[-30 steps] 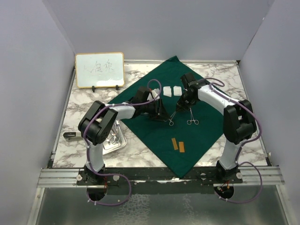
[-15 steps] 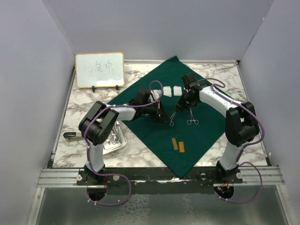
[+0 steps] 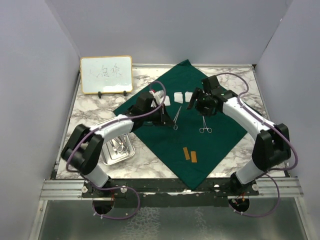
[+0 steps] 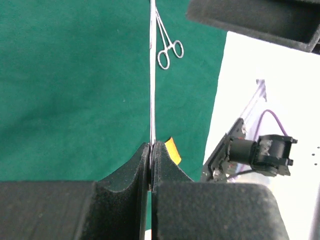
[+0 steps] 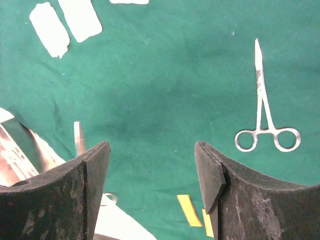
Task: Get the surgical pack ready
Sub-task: Pick up the medical item from the surgical kit, then place the medical item in the container.
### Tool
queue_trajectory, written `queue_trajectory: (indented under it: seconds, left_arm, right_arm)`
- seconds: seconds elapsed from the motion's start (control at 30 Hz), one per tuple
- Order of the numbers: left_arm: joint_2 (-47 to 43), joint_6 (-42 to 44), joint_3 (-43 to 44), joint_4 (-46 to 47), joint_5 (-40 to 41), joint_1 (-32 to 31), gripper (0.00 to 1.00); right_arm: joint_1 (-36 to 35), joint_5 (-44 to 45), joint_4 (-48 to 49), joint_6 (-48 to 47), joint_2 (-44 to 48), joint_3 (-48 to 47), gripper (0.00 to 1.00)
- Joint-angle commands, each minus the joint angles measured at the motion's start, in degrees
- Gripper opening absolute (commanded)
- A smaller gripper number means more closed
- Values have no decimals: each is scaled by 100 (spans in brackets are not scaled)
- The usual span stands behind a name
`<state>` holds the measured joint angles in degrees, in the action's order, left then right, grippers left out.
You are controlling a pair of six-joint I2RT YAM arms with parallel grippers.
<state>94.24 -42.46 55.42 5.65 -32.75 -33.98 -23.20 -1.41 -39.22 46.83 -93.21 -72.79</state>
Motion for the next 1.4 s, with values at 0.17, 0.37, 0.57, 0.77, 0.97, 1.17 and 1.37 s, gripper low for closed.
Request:
queue_trajectory:
  seconds: [0.17, 0.37, 0.57, 0.77, 0.97, 1.17, 1.37]
  left_arm:
    - [-2864, 186, -1302, -1759, 3851, -4, 0]
    - [-4297, -781, -1653, -3725, 5784, 10, 0]
    - [-4882, -1637, -1960, -4867, 6468, 78, 0]
    - [-4523, -1024, -2302, -4173, 5581, 402, 0]
    - [-4119, -743, -2608, -3454, 4385, 1004, 0]
    - [-4091, -779, -2816, -3444, 4185, 1399, 0]
    - [-4094, -1022, -2720, -3747, 4452, 1495, 40]
  right_arm:
    - [-18, 372, 1676, -3162, 1850, 1128, 69]
    - [-17, -355, 2264, -3715, 2634, 1844, 69]
    - [-18, -264, 2314, -3725, 2687, 1853, 69]
    - [-18, -235, 2299, -3684, 2600, 1881, 69]
    - [-16, -263, 2279, -3666, 2647, 1950, 68]
    - [-18, -289, 2279, -3655, 2681, 1997, 68]
    - [-18, -356, 2288, -3655, 2650, 1997, 67]
